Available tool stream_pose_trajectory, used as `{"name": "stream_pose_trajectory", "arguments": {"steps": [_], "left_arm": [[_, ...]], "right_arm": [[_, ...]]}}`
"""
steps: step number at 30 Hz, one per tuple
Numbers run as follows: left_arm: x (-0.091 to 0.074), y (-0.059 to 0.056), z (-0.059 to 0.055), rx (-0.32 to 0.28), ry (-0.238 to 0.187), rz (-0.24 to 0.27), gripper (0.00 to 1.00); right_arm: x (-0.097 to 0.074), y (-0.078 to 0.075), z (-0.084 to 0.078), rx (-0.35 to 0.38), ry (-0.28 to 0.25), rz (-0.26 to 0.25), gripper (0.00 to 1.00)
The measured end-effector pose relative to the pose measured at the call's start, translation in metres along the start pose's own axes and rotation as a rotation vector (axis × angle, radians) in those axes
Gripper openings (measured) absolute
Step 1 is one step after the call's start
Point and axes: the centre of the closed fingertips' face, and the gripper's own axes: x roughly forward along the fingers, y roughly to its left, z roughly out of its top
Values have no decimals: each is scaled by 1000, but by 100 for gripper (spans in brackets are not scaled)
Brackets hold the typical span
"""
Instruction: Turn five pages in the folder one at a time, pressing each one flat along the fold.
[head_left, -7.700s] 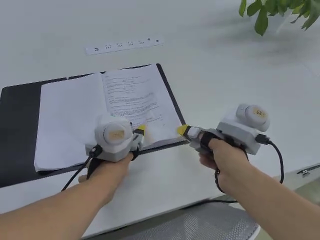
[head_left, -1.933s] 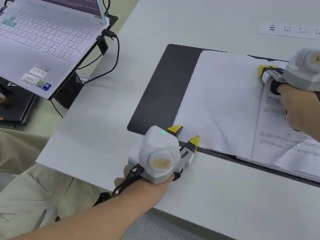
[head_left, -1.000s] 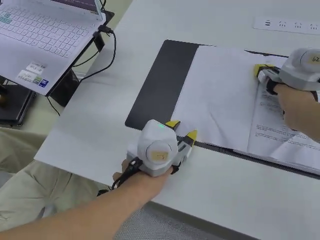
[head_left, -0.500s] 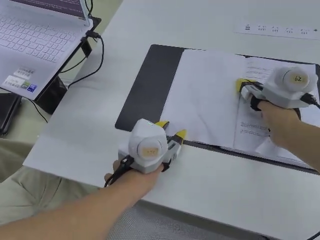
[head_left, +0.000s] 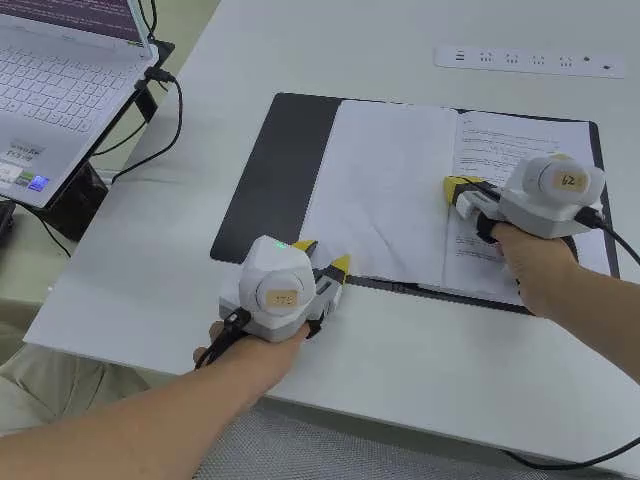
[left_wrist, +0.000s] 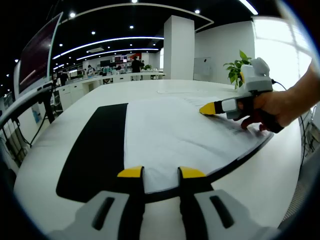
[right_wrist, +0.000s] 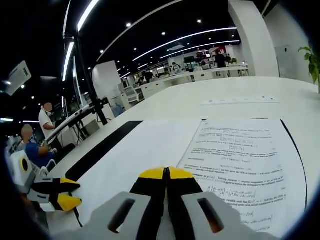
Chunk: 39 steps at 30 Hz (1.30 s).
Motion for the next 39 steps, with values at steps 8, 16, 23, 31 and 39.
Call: {"name": "stream_pose_trajectory", "arguments": {"steps": [8, 16, 23, 31, 39], "left_arm": [[1, 0, -1, 0, 2, 0, 25], [1, 1, -1, -2, -3, 1, 25], [-1, 0, 0, -7, -8, 1, 25], [-2, 0, 1, -2, -14, -2, 25], [-2, 0, 2, -3, -15, -5, 26]], "right_arm": [[-14, 10, -6, -9, 13, 7, 0], [-27, 20, -15, -7, 16, 13, 0], [-37, 30, -25, -20, 29, 18, 0], [-47, 37, -40, -40, 49, 31, 0], [-61, 45, -53, -16, 58, 33, 0]]}}
